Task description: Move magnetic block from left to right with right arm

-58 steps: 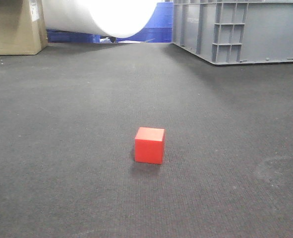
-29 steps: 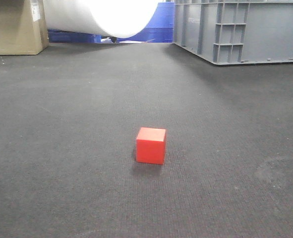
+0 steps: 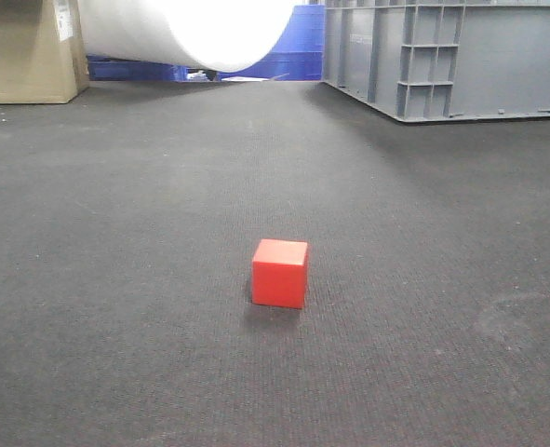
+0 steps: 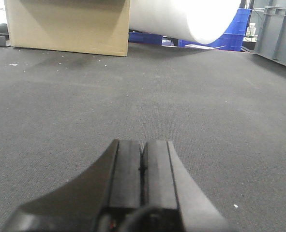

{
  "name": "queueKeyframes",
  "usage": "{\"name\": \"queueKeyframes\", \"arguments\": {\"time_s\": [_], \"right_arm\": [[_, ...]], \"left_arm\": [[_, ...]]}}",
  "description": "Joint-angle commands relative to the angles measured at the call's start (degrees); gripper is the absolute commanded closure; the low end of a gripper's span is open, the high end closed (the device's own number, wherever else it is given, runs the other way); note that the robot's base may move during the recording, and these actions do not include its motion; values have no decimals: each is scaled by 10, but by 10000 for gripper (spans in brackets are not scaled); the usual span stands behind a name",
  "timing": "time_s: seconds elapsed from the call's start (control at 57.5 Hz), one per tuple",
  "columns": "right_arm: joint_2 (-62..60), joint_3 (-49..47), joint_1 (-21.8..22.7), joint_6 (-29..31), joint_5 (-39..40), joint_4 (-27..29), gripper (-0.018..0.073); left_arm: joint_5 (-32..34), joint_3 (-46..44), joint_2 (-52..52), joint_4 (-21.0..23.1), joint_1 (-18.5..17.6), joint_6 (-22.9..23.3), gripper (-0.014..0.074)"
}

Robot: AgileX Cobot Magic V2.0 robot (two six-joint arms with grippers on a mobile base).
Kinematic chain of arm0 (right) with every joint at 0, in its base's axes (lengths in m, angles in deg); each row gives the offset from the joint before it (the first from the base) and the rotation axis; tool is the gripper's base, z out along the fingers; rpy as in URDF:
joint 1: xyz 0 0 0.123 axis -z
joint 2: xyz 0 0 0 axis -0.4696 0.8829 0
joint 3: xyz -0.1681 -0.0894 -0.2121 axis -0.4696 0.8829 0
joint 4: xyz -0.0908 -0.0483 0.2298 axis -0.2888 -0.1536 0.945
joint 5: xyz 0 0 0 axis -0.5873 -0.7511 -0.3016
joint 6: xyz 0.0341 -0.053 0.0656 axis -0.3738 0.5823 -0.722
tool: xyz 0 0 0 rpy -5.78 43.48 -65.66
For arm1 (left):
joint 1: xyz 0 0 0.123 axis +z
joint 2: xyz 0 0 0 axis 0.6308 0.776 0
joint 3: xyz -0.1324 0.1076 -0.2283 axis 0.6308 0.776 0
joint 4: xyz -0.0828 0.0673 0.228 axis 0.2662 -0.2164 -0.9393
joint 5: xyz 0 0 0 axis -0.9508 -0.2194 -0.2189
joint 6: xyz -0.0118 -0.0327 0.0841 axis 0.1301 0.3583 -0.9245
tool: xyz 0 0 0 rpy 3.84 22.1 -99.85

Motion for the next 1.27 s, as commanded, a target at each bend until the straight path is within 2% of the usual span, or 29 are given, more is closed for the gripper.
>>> {"name": "queueKeyframes", "arguments": {"time_s": [0.0, 1.251], "right_arm": [[-12, 1, 2, 5, 56, -21, 503], [-12, 1, 2, 5, 71, -22, 503]], "left_arm": [[48, 5, -5, 1, -5, 4, 722], [48, 5, -5, 1, -6, 4, 722]]}}
